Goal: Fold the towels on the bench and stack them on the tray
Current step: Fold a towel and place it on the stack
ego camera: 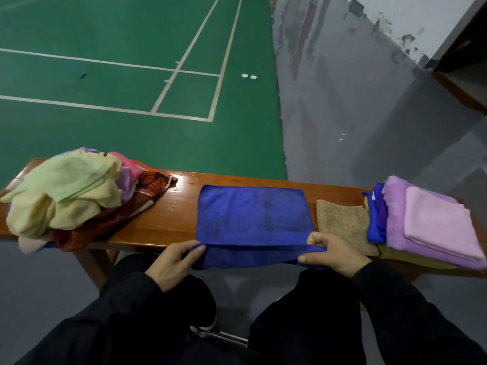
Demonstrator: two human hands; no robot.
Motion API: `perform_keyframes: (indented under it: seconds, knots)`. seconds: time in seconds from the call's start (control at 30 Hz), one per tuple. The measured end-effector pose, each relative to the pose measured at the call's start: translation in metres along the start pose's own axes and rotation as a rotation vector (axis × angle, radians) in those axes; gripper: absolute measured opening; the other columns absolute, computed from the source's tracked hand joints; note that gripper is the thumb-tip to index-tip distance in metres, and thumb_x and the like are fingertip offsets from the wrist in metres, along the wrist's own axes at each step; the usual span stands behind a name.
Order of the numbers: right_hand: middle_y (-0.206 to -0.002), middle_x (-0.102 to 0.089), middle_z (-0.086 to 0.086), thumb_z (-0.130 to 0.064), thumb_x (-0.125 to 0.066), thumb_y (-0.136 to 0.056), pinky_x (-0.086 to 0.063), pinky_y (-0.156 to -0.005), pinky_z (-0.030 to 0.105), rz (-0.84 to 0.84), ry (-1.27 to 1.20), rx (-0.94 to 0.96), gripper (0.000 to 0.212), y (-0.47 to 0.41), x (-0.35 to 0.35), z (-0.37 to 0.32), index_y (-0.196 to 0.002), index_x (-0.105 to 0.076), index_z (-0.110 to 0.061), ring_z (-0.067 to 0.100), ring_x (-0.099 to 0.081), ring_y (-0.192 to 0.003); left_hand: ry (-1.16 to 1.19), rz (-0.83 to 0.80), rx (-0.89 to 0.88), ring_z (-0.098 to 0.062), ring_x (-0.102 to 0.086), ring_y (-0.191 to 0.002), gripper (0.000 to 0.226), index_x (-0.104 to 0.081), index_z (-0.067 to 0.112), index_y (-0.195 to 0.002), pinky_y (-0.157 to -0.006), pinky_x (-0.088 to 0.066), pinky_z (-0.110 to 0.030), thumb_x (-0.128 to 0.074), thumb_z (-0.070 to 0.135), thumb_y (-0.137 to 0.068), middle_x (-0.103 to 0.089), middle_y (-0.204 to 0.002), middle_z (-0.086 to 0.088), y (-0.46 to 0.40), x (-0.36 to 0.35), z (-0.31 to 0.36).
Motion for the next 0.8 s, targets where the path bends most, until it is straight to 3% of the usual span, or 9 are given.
perform_keyframes:
  seconds: [0.1, 0.17, 0.23, 0.3, 0.37, 0.43, 0.5, 0.63, 0.8]
  knots:
    - [-0.076, -0.061, 0.007, -0.068, -0.091, -0.053, -0.042, -0.066, 0.027, -0.047, -0.016, -0.02, 0.055, -0.002, 0.002, 0.004, -0.071, -0.064, -0.024, 0.02, -0.054, -0.074, 0.02, 0.01, 0.022, -0.012, -0.063, -0.092, 0.063, -0.072, 0.004, -0.104, -0.085, -0.052, -0.042, -0.049, 0.062, -0.093, -0.074, -0.104, -0.017, 0.001, 0.004, 0.001]
    - [-0.079, -0.06, 0.012, -0.064, -0.092, -0.055, -0.041, -0.067, 0.027, -0.044, -0.062, -0.01, 0.06, -0.002, 0.008, 0.001, -0.079, -0.065, -0.015, 0.022, -0.053, -0.076, 0.001, 0.005, 0.022, -0.015, -0.063, -0.089, 0.068, -0.071, 0.001, -0.102, -0.085, -0.051, -0.045, -0.049, 0.065, -0.092, -0.074, -0.099, -0.017, 0.0, 0.007, 0.0]
    - [-0.073, -0.063, 0.007, -0.043, -0.093, -0.068, -0.042, -0.062, 0.019, -0.027, -0.105, -0.039, 0.05, -0.004, 0.015, -0.007, -0.085, -0.063, -0.007, 0.016, -0.056, -0.069, 0.015, 0.02, 0.026, -0.015, -0.063, -0.088, 0.065, -0.072, 0.001, -0.1, -0.082, -0.052, -0.041, -0.051, 0.062, -0.094, -0.075, -0.095, -0.015, -0.003, 0.011, -0.001]
    - [-0.065, -0.068, -0.005, -0.007, -0.076, -0.09, -0.044, -0.062, 0.016, -0.003, -0.088, -0.039, 0.015, -0.008, 0.021, -0.016, -0.089, -0.062, -0.003, 0.006, -0.061, -0.062, 0.038, 0.043, 0.04, -0.008, -0.06, -0.083, 0.05, -0.074, 0.004, -0.097, -0.074, -0.05, -0.031, -0.055, 0.049, -0.1, -0.073, -0.087, 0.001, -0.01, 0.013, 0.001]
    - [-0.073, -0.072, -0.007, 0.004, -0.067, -0.094, -0.048, -0.071, 0.018, 0.129, 0.045, -0.005, 0.012, -0.02, 0.033, -0.023, -0.089, -0.069, -0.007, 0.003, -0.065, -0.073, 0.033, 0.108, 0.043, -0.003, -0.058, -0.075, 0.028, -0.075, 0.009, -0.094, -0.068, -0.048, -0.026, -0.056, 0.026, -0.104, -0.068, -0.079, 0.009, -0.025, 0.015, 0.005]
    - [-0.084, -0.073, -0.003, 0.005, -0.066, -0.093, -0.049, -0.077, 0.016, 0.248, 0.113, 0.018, 0.02, -0.036, 0.043, -0.032, -0.089, -0.073, -0.012, 0.01, -0.065, -0.085, -0.011, 0.205, 0.051, -0.004, -0.058, -0.07, 0.022, -0.073, 0.011, -0.089, -0.064, -0.048, -0.028, -0.06, 0.023, -0.102, -0.068, -0.075, 0.006, -0.044, 0.02, 0.01]
    - [-0.088, -0.072, 0.002, 0.006, -0.064, -0.093, -0.051, -0.076, 0.015, 0.314, 0.144, -0.006, 0.023, -0.056, 0.05, -0.041, -0.089, -0.073, -0.014, 0.015, -0.065, -0.087, -0.126, 0.297, 0.05, -0.011, -0.063, -0.077, 0.016, -0.072, 0.014, -0.089, -0.072, -0.049, -0.031, -0.062, 0.024, -0.097, -0.073, -0.083, 0.0, -0.067, 0.027, 0.009]
    - [-0.091, -0.075, 0.0, -0.012, -0.071, -0.091, -0.057, -0.087, 0.038, 0.438, 0.311, -0.065, 0.012, -0.095, 0.065, -0.049, -0.086, -0.074, -0.023, 0.02, -0.069, -0.093, -0.363, 0.377, 0.106, -0.025, -0.068, -0.097, 0.02, -0.074, 0.019, -0.101, -0.083, -0.048, -0.03, -0.059, 0.008, -0.095, -0.075, -0.099, -0.004, -0.107, 0.037, 0.012]
    - [-0.089, -0.075, -0.002, -0.016, -0.064, -0.092, -0.053, -0.08, 0.031, 0.555, 0.443, -0.031, 0.017, -0.121, 0.072, -0.056, -0.082, -0.07, -0.028, 0.021, -0.068, -0.089, -0.439, 0.421, 0.167, -0.033, -0.067, -0.098, 0.019, -0.073, 0.015, -0.104, -0.079, -0.045, -0.032, -0.056, 0.012, -0.096, -0.074, -0.103, -0.011, -0.14, 0.047, 0.015]
Point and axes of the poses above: each hand's wrist, its own y-axis away from the middle knuckle, its own x-axis out of the back of the hand, z = x × y, the point moved 5 cm from there along -y, towards the middle knuckle
